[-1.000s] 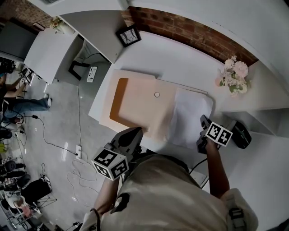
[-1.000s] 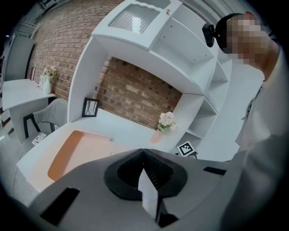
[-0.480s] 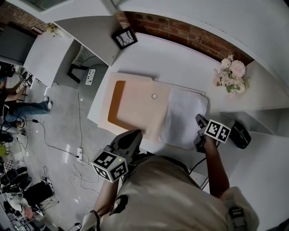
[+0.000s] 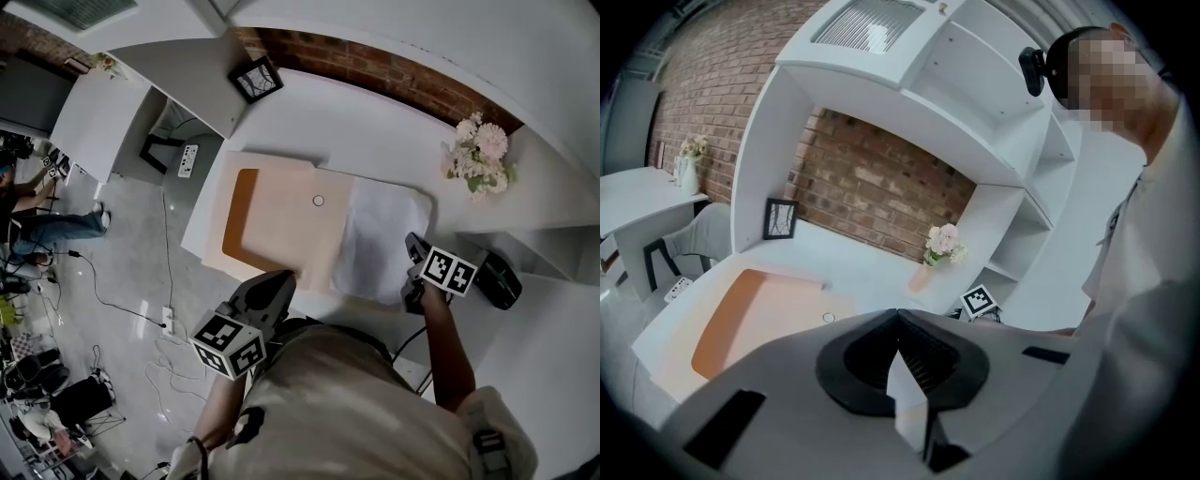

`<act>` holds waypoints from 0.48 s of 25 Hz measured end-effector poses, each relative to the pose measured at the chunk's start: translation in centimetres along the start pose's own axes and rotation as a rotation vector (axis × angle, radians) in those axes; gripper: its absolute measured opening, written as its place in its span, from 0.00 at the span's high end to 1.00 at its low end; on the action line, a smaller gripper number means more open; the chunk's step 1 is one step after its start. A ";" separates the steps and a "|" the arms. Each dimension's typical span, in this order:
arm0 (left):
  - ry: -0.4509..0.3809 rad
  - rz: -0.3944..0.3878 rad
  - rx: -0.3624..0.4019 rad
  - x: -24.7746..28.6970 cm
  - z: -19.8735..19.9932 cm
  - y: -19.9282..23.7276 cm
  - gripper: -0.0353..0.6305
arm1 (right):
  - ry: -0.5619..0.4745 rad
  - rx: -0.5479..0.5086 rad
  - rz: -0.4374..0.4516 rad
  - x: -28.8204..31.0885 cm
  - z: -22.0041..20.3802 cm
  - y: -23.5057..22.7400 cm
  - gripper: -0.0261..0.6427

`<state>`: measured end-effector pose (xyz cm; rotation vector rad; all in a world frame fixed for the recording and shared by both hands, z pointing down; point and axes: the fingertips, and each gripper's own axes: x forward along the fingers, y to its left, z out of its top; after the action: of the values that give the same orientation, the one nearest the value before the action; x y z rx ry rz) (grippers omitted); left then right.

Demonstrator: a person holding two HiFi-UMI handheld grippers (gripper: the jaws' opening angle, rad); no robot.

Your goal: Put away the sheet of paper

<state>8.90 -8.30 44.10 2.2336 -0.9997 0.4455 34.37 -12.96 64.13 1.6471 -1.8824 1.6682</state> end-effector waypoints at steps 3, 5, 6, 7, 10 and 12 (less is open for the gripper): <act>-0.001 0.006 0.003 -0.2 0.0 0.0 0.92 | 0.006 -0.018 -0.002 0.2 -0.1 0.1 0.92; -0.005 0.013 0.001 -0.6 -0.1 0.2 0.92 | 0.006 -0.022 0.000 0.4 -0.3 0.4 0.92; -0.009 0.018 -0.001 -0.8 -0.1 0.3 0.92 | 0.007 -0.023 0.000 0.5 -0.4 0.5 0.92; -0.014 0.022 -0.004 -1.0 -0.2 0.5 0.92 | 0.008 -0.021 0.000 0.6 -0.5 0.6 0.92; -0.026 0.025 -0.011 -1.6 -0.3 1.0 0.92 | 0.004 -0.004 -0.004 0.6 -0.9 0.8 0.92; -0.032 0.017 -0.011 -1.9 -0.3 1.3 0.92 | -0.005 -0.003 -0.017 0.5 -1.0 0.6 0.92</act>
<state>6.70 -7.73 43.88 2.2305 -1.0362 0.4125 33.17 -12.61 64.44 1.6633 -1.8661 1.6560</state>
